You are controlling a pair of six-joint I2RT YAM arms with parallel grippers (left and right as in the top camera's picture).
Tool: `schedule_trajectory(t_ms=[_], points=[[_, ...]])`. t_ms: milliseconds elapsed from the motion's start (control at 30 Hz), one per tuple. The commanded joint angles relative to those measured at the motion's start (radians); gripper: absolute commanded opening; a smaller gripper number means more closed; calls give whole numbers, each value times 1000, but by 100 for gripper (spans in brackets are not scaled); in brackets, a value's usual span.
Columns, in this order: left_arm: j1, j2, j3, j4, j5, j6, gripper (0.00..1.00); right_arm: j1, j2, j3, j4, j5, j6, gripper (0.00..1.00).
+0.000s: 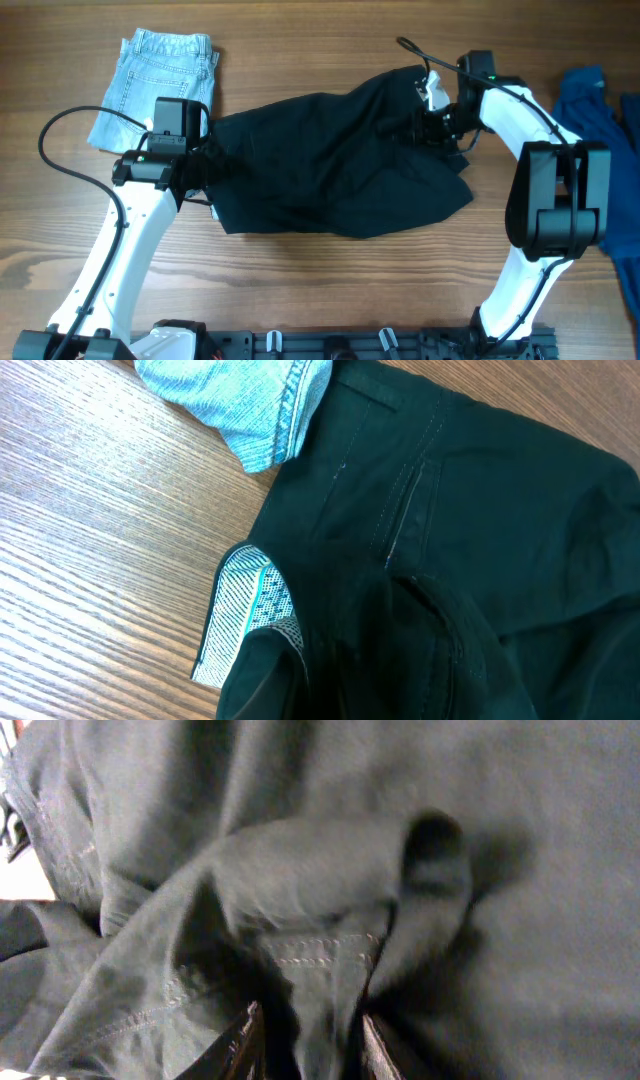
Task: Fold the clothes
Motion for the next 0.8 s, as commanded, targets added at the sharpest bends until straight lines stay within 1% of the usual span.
schedule_trajectory(t_ms=[0, 33, 67, 133, 267, 300, 367, 500, 667, 733, 767], points=[[5, -2, 6, 3, 9, -9, 9, 11, -1, -10, 47, 48, 69, 21], [5, -2, 6, 3, 10, -9, 9, 10, -1, -10, 52, 56, 75, 9], [5, -2, 6, 2, 17, -9, 10, 5, -2, -9, 50, 64, 76, 4], [5, -2, 6, 2, 21, -9, 9, -19, -25, -3, 43, 90, 76, 4], [5, -2, 6, 1, 21, -2, 10, -108, -154, -1, 27, 183, 97, 4], [5, -2, 6, 2, 20, 15, 10, -148, -214, -1, 2, 192, 100, 3], [5, -2, 6, 4, 20, 17, 10, -174, -259, -1, -55, 192, 85, 4], [5, -2, 6, 11, 20, 17, 10, -166, -258, -3, -103, 203, 71, 4], [5, -2, 6, 12, 20, 17, 10, -131, -248, -10, -88, 203, 66, 5], [5, -2, 6, 14, 20, 17, 10, -108, -220, -10, -82, 207, 60, 5], [5, -2, 6, 14, 20, 17, 10, -95, -197, -10, -76, 219, 60, 8]])
